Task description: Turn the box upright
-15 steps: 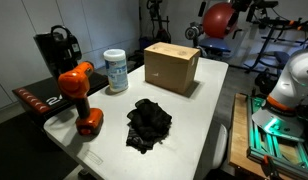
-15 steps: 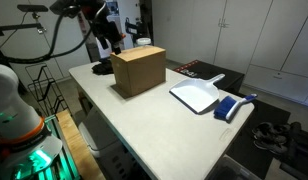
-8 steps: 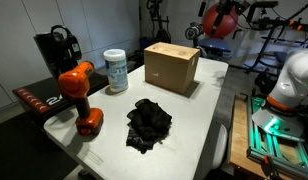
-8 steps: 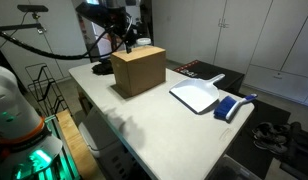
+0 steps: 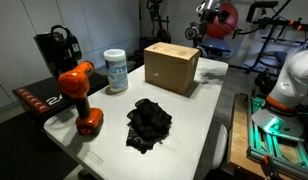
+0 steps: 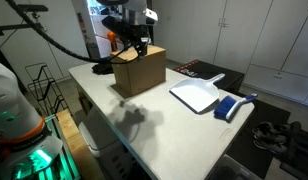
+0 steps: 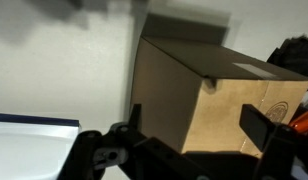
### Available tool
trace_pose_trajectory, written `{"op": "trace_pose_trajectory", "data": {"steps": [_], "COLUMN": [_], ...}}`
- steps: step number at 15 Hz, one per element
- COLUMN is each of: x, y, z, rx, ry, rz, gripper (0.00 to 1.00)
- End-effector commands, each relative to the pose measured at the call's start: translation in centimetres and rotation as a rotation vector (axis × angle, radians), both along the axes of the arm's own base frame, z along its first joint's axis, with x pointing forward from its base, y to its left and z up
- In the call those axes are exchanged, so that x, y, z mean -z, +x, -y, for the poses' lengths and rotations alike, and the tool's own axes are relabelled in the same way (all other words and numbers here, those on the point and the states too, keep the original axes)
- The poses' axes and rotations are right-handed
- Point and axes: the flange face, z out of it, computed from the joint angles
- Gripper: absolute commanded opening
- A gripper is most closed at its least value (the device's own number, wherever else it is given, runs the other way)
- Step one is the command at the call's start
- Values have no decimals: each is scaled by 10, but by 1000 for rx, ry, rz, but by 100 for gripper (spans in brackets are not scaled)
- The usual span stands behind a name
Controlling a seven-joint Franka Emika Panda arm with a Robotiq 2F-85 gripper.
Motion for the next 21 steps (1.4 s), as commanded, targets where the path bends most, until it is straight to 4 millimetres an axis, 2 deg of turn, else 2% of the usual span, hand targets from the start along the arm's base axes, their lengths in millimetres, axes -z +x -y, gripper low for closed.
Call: {"op": "trace_pose_trajectory", "data": {"steps": [1, 9, 13, 21], "x": [16, 37, 41, 50], "y": [26, 49, 48, 37], "z": [2, 3, 11, 44], "rx": [8, 43, 69, 156], "ry": [13, -74, -120, -184], "rz": [3, -8, -29, -72], "gripper": [100, 100, 100, 100]}}
